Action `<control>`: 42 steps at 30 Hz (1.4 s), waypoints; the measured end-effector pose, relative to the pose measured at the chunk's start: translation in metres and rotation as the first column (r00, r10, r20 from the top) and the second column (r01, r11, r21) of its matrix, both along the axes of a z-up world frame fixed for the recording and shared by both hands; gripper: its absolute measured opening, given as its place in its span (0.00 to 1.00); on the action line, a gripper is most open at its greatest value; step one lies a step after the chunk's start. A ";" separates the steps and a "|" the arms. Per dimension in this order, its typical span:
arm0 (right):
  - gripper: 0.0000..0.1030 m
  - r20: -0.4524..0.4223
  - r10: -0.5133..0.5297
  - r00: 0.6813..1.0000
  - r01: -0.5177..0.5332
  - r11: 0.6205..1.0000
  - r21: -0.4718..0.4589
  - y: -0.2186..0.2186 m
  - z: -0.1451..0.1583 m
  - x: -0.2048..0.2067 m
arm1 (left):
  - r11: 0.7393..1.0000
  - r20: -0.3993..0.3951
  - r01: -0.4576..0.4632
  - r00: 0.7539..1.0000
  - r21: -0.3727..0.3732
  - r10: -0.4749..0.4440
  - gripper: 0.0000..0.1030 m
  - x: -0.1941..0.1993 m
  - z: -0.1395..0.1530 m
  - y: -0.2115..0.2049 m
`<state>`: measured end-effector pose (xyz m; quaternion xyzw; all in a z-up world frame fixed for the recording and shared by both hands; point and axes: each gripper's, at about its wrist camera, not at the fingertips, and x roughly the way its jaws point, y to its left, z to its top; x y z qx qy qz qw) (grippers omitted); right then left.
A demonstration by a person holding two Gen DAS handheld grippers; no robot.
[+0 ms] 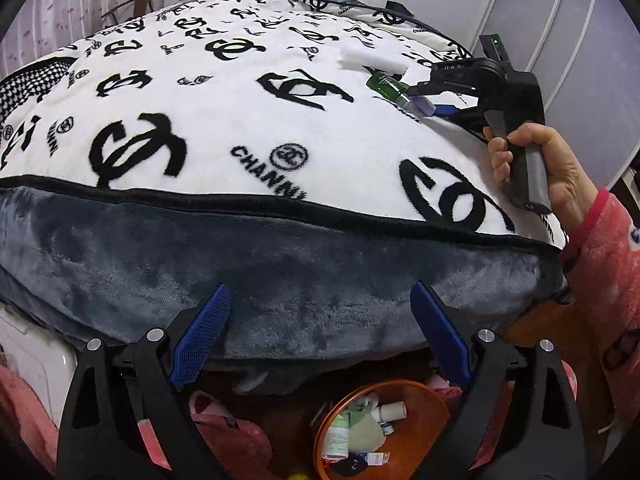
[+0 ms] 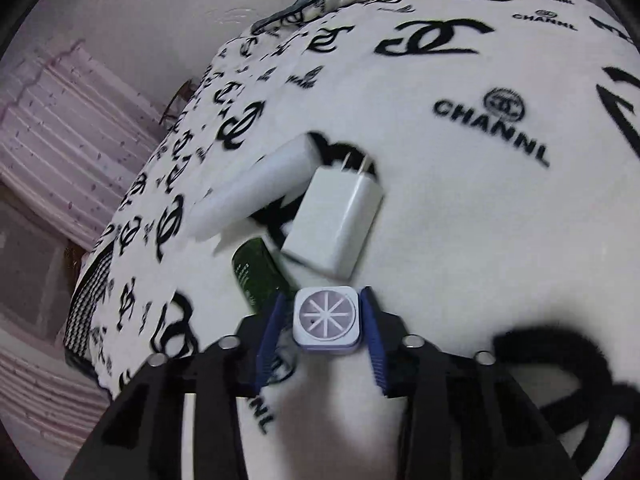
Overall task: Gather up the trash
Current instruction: 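Grasp the white square lid with the right gripper, then grasp the green glass bottle with the left gripper while the right holds the lid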
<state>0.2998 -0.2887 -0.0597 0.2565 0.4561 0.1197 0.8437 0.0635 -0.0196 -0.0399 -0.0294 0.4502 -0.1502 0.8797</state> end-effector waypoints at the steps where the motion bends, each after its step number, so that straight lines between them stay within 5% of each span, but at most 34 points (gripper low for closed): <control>1: 0.31 0.005 0.007 1.000 -0.007 1.000 -0.001 0.002 0.001 -0.004 | 1.000 0.000 0.000 1.000 0.001 0.000 0.86 0.001 0.001 -0.001; 10: 0.31 0.101 0.014 0.995 -0.012 1.000 -0.017 -0.016 0.031 -0.043 | 0.999 0.027 0.016 1.000 -0.034 -0.015 0.86 0.025 0.022 -0.020; 14: 0.31 0.218 0.039 0.975 -0.022 0.996 -0.082 -0.035 0.069 -0.090 | 0.994 0.055 0.023 0.998 -0.104 -0.017 0.86 0.079 0.042 -0.047; 17: 0.31 0.286 0.058 0.957 -0.014 0.988 -0.152 -0.050 0.089 -0.128 | 0.997 0.071 -0.026 0.997 -0.078 0.032 0.86 0.127 0.047 -0.077; 23: 0.31 0.319 0.073 0.945 -0.014 0.983 -0.182 -0.079 0.095 -0.184 | 0.989 -0.087 -0.110 0.991 -0.103 0.101 0.86 0.224 0.025 -0.127; 27: 0.31 0.307 0.076 0.949 -0.027 0.987 -0.161 -0.091 0.088 -0.197 | 0.989 -0.118 -0.144 0.982 0.020 0.145 0.86 0.254 0.011 -0.156; 31: 0.31 0.310 0.060 0.949 -0.016 0.990 -0.142 -0.104 0.083 -0.203 | 0.975 -0.182 -0.214 0.958 0.063 0.223 0.66 0.269 -0.006 -0.154; 34: 0.31 0.311 0.050 0.949 -0.013 0.993 -0.121 -0.109 0.079 -0.205 | 0.974 -0.165 -0.223 0.960 0.038 0.226 0.41 0.266 -0.001 -0.146; 42: 0.31 0.326 0.069 0.943 -0.035 0.994 -0.108 -0.095 0.082 -0.216 | 0.981 -0.122 -0.175 0.979 -0.080 0.165 0.40 0.243 0.023 -0.111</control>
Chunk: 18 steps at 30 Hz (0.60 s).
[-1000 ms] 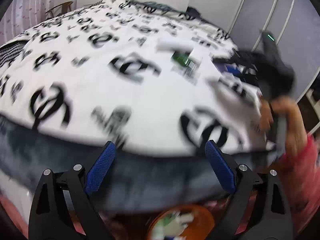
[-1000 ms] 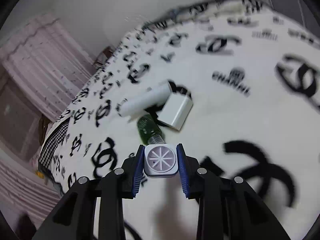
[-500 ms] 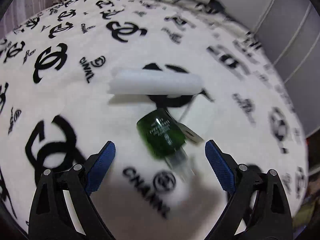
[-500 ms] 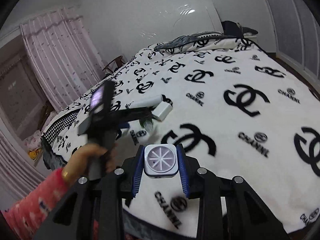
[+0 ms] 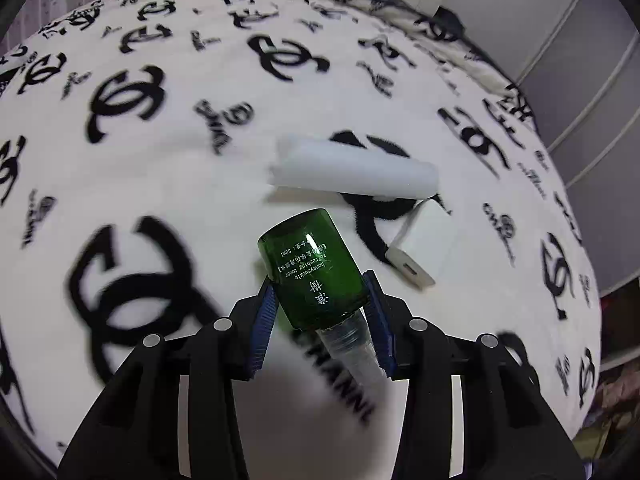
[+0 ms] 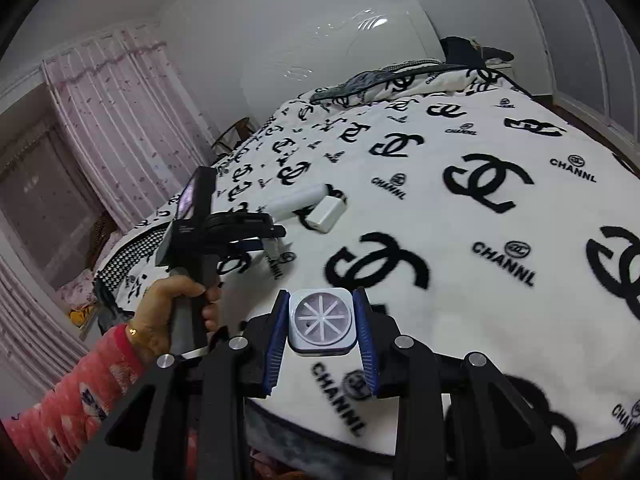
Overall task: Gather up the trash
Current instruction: 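Grasp the green glass bottle with the left gripper while the right holds the lid, then carry both items over the orange bin and open both grippers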
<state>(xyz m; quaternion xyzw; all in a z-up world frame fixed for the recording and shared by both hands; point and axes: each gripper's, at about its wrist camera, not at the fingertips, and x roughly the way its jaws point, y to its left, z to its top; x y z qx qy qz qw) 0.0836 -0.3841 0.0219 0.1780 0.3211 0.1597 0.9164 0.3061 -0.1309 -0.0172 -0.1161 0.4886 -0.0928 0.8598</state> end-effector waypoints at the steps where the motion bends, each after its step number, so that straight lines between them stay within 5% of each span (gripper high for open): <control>1: 0.31 0.003 0.006 1.000 -0.006 1.000 -0.001 0.003 0.001 -0.002 | 1.000 0.019 0.012 1.000 -0.007 -0.012 0.40 -0.009 0.007 0.005; 5: 0.31 0.016 0.037 0.999 -0.037 0.999 -0.025 0.022 0.008 -0.015 | 0.996 0.080 0.092 0.993 -0.019 -0.090 0.40 -0.050 0.031 0.018; 11: 0.31 0.029 0.088 0.996 -0.085 0.992 -0.092 0.055 0.017 -0.045 | 0.965 0.169 0.246 0.951 0.097 -0.259 0.40 -0.152 0.056 0.021; 18: 0.31 -0.027 0.149 0.988 -0.151 0.976 -0.156 0.093 -0.003 -0.093 | 0.929 0.156 0.320 0.924 0.184 -0.349 0.40 -0.262 0.032 0.034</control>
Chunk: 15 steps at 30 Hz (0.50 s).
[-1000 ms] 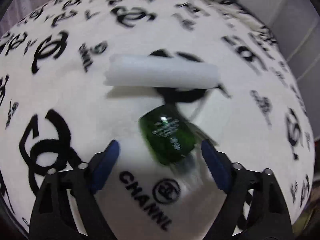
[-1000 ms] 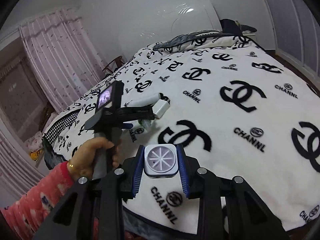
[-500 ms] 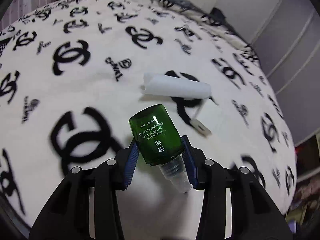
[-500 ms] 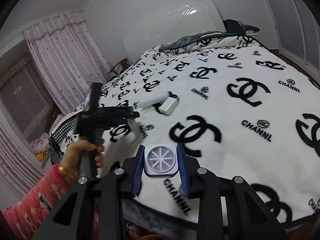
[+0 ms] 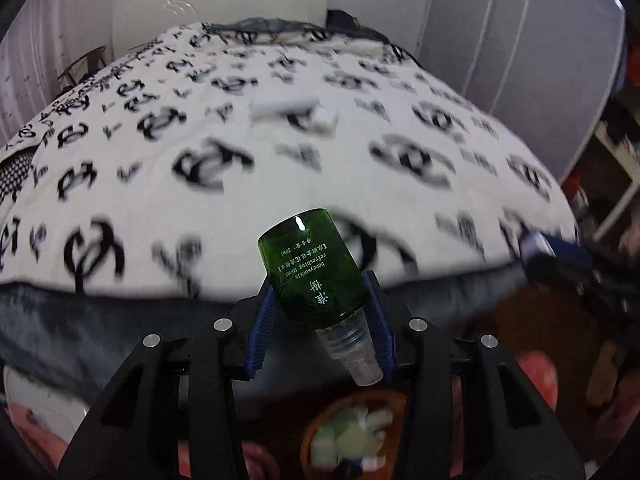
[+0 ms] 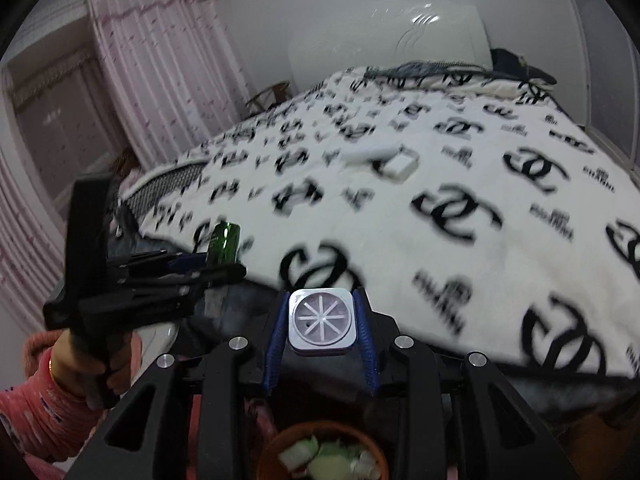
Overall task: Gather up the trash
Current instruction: 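Carry both items over the orange bin and open both grippers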
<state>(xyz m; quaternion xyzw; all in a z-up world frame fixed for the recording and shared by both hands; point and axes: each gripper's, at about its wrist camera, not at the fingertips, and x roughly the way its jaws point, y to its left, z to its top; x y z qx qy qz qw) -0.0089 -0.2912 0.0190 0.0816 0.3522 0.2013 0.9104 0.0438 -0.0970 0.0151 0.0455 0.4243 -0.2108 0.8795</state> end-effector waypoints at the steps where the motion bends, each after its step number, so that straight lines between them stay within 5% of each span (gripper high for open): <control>1: 0.31 -0.016 0.009 1.000 -0.009 1.000 -0.011 0.005 -0.007 -0.007 | 1.000 -0.012 0.008 1.000 0.009 -0.008 0.40 -0.009 -0.007 0.001; 9: 0.31 -0.221 0.030 0.975 -0.046 0.997 -0.069 0.038 -0.095 -0.043 | 0.993 -0.213 0.081 0.975 0.080 -0.063 0.40 -0.057 -0.102 0.002; 15: 0.31 -0.444 0.005 0.896 -0.082 0.984 -0.155 0.058 -0.184 -0.045 | 0.980 -0.452 0.136 0.890 0.146 -0.056 0.40 -0.063 -0.203 -0.008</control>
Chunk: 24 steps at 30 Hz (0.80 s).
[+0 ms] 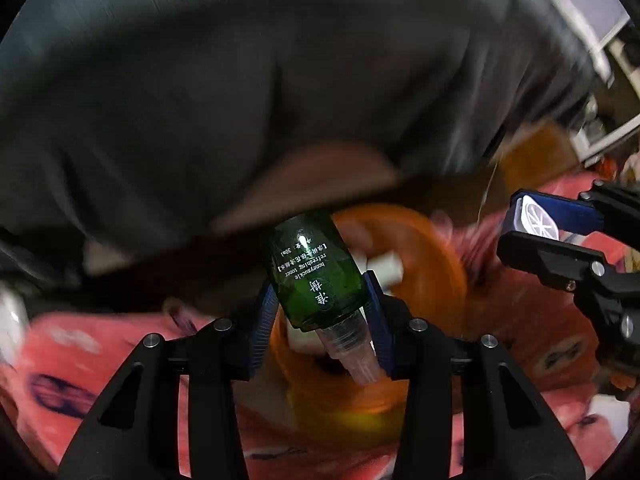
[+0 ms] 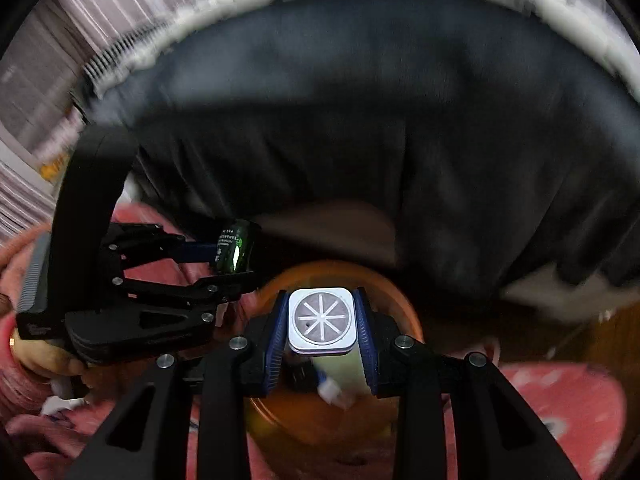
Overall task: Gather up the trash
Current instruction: 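Carry both items over the orange bin and open both grippers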
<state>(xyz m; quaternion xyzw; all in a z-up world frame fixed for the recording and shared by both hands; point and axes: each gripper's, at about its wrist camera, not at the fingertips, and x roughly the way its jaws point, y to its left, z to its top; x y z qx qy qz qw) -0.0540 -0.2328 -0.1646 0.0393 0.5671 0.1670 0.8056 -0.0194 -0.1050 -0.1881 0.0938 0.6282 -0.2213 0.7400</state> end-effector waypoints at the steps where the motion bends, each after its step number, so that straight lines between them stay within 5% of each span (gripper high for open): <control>1: 0.31 -0.058 -0.010 0.998 0.010 1.000 -0.011 0.001 -0.019 0.002 | 1.000 -0.056 0.006 0.998 0.011 -0.005 0.40 -0.001 -0.020 -0.002; 5: 0.31 -0.215 -0.026 0.976 0.013 0.998 -0.062 0.007 -0.077 0.009 | 0.998 -0.239 -0.004 0.971 0.056 0.017 0.40 0.000 -0.080 -0.005; 10: 0.32 -0.315 -0.050 0.948 0.019 0.995 -0.101 0.013 -0.117 0.015 | 0.992 -0.303 0.021 0.953 0.127 0.019 0.40 0.003 -0.115 -0.009; 11: 0.40 -0.325 -0.065 0.943 0.031 0.994 -0.108 0.011 -0.122 0.017 | 0.990 -0.307 0.026 0.951 0.136 0.017 0.42 0.003 -0.118 -0.010; 12: 0.59 -0.330 -0.080 0.941 0.043 0.992 -0.117 0.010 -0.124 0.019 | 0.989 -0.303 0.024 0.953 0.148 0.022 0.43 0.004 -0.119 -0.011; 13: 0.62 -0.322 -0.097 0.942 0.059 0.990 -0.126 0.007 -0.124 0.020 | 0.987 -0.298 0.017 0.954 0.157 0.032 0.48 0.006 -0.121 -0.010; 15: 0.62 -0.319 -0.112 0.941 0.077 0.990 -0.119 0.002 -0.121 0.022 | 0.988 -0.295 -0.007 0.954 0.153 0.053 0.61 0.004 -0.122 -0.009; 24: 0.65 -0.306 -0.169 0.937 0.142 0.984 -0.108 -0.009 -0.119 0.025 | 0.991 -0.259 -0.035 0.964 0.125 0.067 0.62 0.003 -0.113 -0.005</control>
